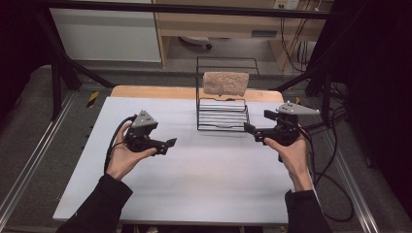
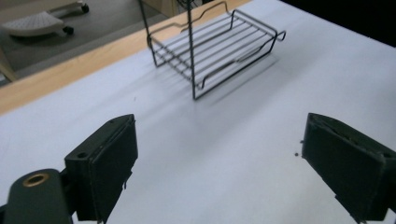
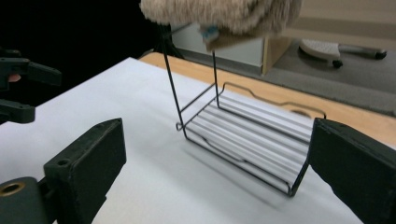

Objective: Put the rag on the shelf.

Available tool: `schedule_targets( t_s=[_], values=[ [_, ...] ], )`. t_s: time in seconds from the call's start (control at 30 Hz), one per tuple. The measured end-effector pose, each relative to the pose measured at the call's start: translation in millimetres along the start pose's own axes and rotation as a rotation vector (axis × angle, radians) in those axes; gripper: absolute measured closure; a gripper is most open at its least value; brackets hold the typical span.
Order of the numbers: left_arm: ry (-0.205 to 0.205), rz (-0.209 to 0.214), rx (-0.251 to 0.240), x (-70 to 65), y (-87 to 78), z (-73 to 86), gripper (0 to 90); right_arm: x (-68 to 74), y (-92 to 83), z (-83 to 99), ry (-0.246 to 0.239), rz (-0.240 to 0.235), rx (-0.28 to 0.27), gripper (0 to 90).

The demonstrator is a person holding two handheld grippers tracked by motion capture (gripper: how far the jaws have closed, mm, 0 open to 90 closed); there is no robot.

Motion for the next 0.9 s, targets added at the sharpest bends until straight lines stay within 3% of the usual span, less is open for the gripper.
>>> schedule_targets(
  t_s=[0.13, 0.4, 0.67, 0.77, 0.83, 0.9],
  values=[
    [-0.024, -0.021, 0.001, 9.1, -16.4, 25.0, 10.0, -0.9, -5.0, 18.0, 0.027, -0.002, 0.018, 3.9],
    [-0.040, -0.054, -0.038, 20.4, -44.3, 57.0, 7.7, -1.6, -15.5, 57.3, 0.071, -0.023, 0.043, 2.4],
    [-0.073, -0.068, -0.015, 32.1, -60.3, 98.0, 5.9, -9.8, -29.6, 98.3, 0.110, -0.031, 0.071, 1.5],
    [-0.073, -0.071, 0.004, 34.9, -64.4, 111.7, 5.2, -9.2, -37.1, 112.3, 0.107, -0.063, 0.090, 1.3],
    [-0.075, -0.078, 0.018, 37.6, -66.3, 117.5, 5.1, -9.8, -40.9, 120.7, 0.114, -0.072, 0.083, 1.5],
    [-0.087, -0.090, 0.017, 40.5, -67.6, 120.5, 4.8, -11.2, -44.6, 131.5, 0.127, -0.071, 0.113, 0.8]
  ],
)
Point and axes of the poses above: each handheld gripper's, and its own axes: y roughly forward along the jaws, z roughly out of its underside, x roughly to its left, the point moved 9 cm from there along y, roughly forward along the jaws, and after that the axes turned 15 degrees about -x, right-handed, at the moved point
